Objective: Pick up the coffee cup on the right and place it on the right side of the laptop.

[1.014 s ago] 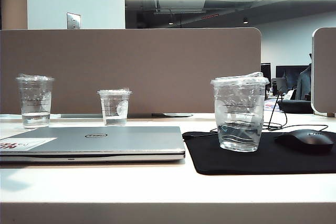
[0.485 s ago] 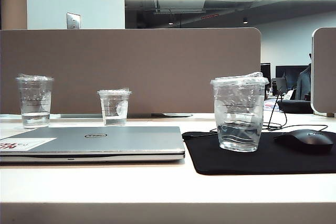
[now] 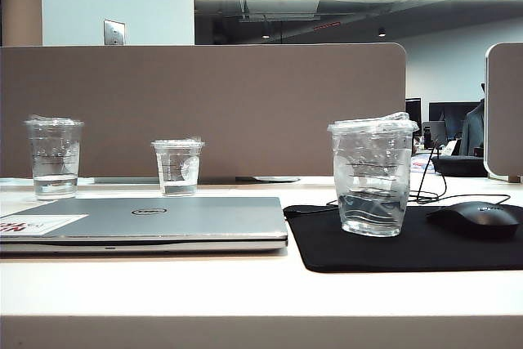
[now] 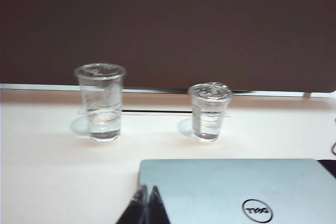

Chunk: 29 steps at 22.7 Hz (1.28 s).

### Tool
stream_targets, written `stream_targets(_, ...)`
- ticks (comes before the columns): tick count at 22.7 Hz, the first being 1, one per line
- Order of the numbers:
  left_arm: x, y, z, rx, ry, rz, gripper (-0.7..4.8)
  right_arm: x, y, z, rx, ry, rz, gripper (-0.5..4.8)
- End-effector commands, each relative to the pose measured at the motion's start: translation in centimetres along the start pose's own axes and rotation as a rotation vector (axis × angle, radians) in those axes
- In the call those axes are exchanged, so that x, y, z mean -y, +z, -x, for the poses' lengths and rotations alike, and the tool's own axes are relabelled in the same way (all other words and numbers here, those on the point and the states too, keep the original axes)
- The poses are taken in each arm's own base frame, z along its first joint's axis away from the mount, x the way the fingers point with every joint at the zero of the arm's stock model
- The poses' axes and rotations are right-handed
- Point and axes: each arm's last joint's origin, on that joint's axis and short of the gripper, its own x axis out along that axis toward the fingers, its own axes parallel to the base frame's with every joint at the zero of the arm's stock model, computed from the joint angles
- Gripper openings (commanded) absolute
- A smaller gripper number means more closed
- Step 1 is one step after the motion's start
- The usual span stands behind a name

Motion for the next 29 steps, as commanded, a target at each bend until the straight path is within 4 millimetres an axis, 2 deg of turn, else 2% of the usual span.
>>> stream_targets(1,-0.2,-0.9,0.3,0.03,-0.001,-0.006,-0.06,0.0,0.0,0.0,0.013,0.001,-0.002,0.0)
stream_targets(10,-0.3,-3.0,0.0,-0.039,0.018,0.003,-0.06,0.0,-0.1,0.0,0.008,0.001,-0.003,0.0)
stream_targets(29,-0.3,-3.2,0.0,-0.052,0.03,0.002,-0.05,0.0,-0.1,0.0,0.004,0.001,-0.003,0.0)
